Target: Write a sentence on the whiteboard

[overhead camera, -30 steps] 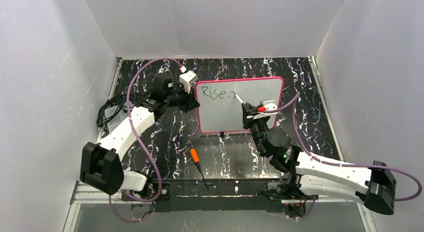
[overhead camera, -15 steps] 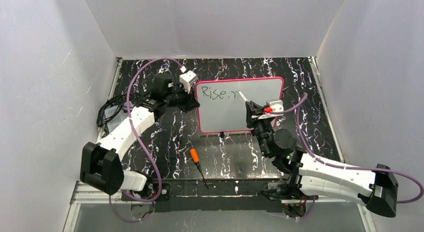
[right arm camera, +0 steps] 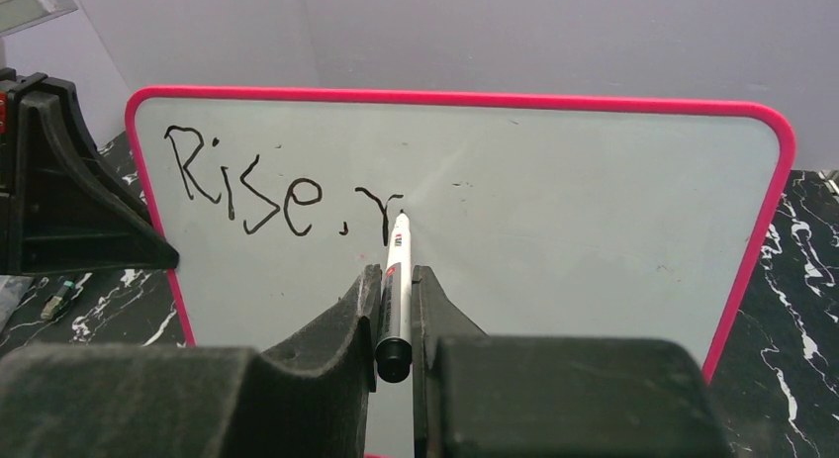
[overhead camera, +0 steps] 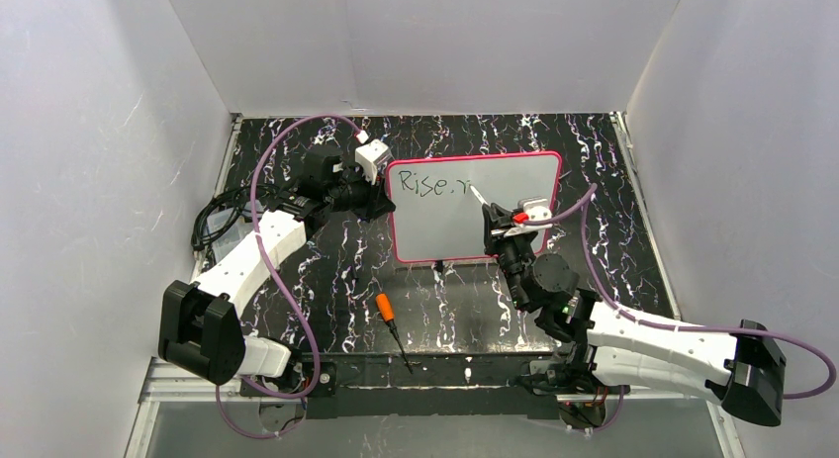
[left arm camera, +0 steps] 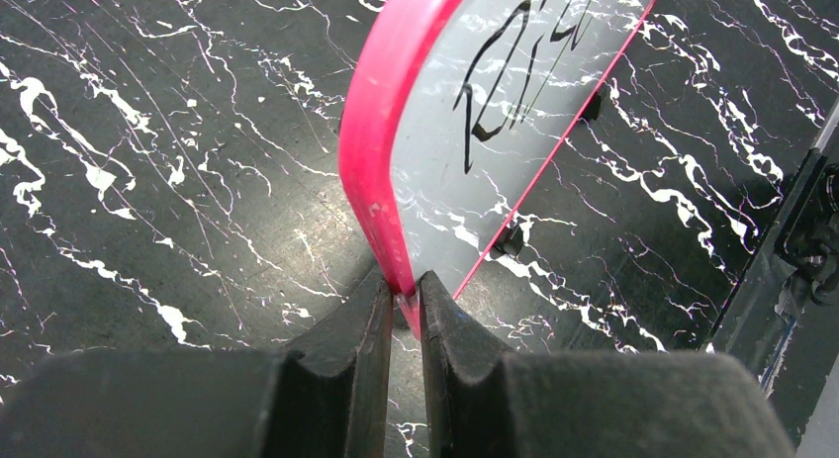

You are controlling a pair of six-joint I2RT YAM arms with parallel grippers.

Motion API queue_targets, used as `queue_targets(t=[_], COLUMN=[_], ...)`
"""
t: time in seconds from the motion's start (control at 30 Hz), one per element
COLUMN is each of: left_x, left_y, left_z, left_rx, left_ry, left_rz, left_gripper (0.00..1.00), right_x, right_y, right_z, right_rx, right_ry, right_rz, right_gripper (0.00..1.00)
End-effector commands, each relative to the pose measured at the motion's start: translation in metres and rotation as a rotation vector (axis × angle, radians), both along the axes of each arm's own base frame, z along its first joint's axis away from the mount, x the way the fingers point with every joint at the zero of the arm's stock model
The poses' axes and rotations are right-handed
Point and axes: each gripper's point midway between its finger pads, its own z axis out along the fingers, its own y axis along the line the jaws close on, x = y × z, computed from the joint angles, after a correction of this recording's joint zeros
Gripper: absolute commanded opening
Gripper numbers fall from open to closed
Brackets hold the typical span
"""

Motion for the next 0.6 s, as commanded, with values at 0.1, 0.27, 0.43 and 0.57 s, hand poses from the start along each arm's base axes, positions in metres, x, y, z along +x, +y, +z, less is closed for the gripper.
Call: queue_targets(t=[0.1, 0.27, 0.43, 0.57], left_x=[-0.010, -0.010, -0.010, -0.010], left_y=[-0.001, -0.001, -0.001, -0.001], left_z=[-0.004, -0.003, -0.004, -0.005], left_rx=[0.010, 0.009, 0.009, 0.010], left_ry=[0.024, 0.023, 0.025, 0.028], left_rz=[-0.018, -0.019, -0.020, -0.019], left_gripper=[0.00, 0.00, 0.00, 0.00], right_x=[0.003, 0.002, 0.002, 0.002], right_y=[-0.017, -0.024, -0.023, -0.018], right_z=[0.004, 0.006, 0.017, 0.028], right_rx=[0.033, 0.044, 0.057, 0.067], right_ry=[0.010, 0.010, -0.019, -0.047], right_rz=[-0.084, -0.104, -0.096, -0.077], right_gripper=[0.01, 0.01, 0.01, 0.01])
